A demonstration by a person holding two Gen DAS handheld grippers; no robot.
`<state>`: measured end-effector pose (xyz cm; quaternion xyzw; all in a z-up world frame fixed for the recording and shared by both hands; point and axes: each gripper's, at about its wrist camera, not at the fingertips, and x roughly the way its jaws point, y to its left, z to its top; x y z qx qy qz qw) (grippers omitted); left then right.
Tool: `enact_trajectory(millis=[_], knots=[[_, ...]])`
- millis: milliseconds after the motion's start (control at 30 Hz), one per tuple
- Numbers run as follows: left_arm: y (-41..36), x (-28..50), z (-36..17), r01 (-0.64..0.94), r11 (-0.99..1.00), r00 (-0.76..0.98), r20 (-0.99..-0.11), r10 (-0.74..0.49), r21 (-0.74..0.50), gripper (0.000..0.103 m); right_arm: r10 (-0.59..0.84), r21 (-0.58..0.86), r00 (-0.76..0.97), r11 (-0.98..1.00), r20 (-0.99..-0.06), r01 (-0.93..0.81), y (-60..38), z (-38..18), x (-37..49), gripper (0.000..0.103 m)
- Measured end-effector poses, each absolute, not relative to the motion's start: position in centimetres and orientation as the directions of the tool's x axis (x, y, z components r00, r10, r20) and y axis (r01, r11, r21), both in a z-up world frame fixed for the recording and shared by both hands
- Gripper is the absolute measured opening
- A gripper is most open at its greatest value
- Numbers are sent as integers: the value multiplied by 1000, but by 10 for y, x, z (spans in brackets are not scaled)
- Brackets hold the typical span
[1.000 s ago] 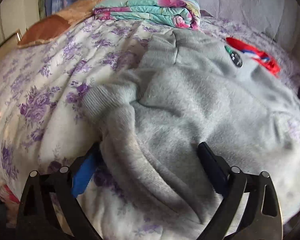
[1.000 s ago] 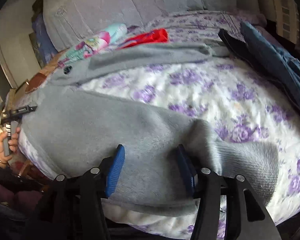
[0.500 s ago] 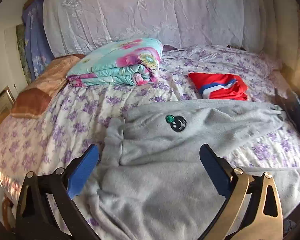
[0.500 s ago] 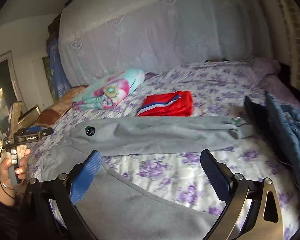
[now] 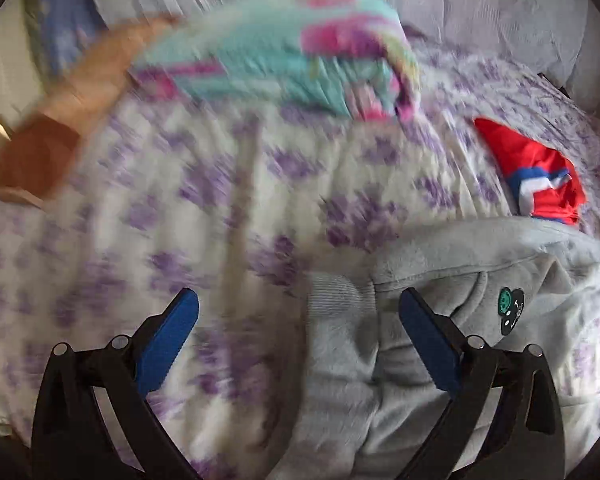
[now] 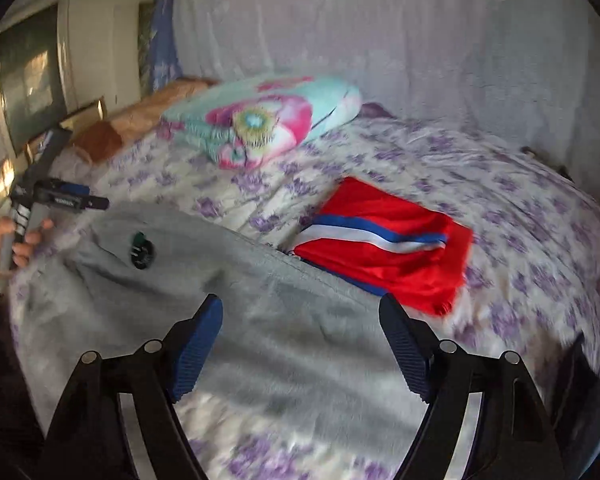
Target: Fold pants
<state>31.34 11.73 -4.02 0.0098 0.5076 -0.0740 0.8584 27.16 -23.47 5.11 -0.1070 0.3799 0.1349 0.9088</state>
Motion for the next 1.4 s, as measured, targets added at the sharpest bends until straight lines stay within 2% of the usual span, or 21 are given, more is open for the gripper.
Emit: enact_trajectory(millis=[100, 200, 267, 300, 333, 367, 400, 433, 500, 567, 833, 1033, 1233, 1400], knots=[[108, 331, -66, 143, 989, 426, -900, -87, -27, 98, 144, -120, 603, 919, -785, -375, -229, 20, 316, 80], [102, 341, -83, 144, 986, 370, -919, -134, -86, 98, 79, -190, 555, 891, -828, -411, -221, -13, 351, 80], [98, 344, -87, 153, 985, 369, -920, -134, -83, 98, 86, -185, 513, 872, -854, -453, -214, -31, 365, 79], [96, 344, -88, 160, 984, 368, -920, -136, -81, 98, 92, -176, 489, 863, -868, -474, -211, -38, 368, 73], [96, 345, -89, 162, 983, 370, -919, -138, -83, 94, 91, -167, 453, 851, -887, -498, -207, -48, 372, 52], [95, 344, -88, 167, 981, 372, -916, -151, -93, 86, 86, -162, 431, 847, -898, -506, -205, -54, 372, 37], [95, 343, -86, 180, 975, 366, -911, -189, -130, 65, 99, -146, 422, 847, -901, -511, -204, -56, 373, 21], [93, 341, -83, 191, 969, 362, -906, -219, -157, 52, 104, -152, 434, 843, -895, -515, -204, -53, 370, 15], [87, 334, -73, 200, 972, 399, -896, -193, -121, 50, 116, -156, 456, 841, -882, -517, -207, -46, 364, 10], [83, 326, -65, 205, 973, 430, -884, -183, -102, 49, 139, -159, 499, 846, -855, -509, -212, -31, 354, 9], [97, 296, -11, 202, 962, 515, -815, -264, -184, 47, 213, -171, 639, 858, -739, -484, -221, 36, 283, 8], [109, 224, 20, 248, 950, 571, -763, -301, -189, 47, 277, -198, 693, 830, -666, -521, -200, 71, 154, 7], [130, 132, 7, 279, 943, 573, -756, -315, -181, 46, 361, -107, 605, 794, -709, -599, -171, 23, 36, 7], [151, 101, -37, 241, 944, 520, -791, -322, -225, 46, 394, 11, 568, 828, -722, -561, -164, -35, 10, 7]])
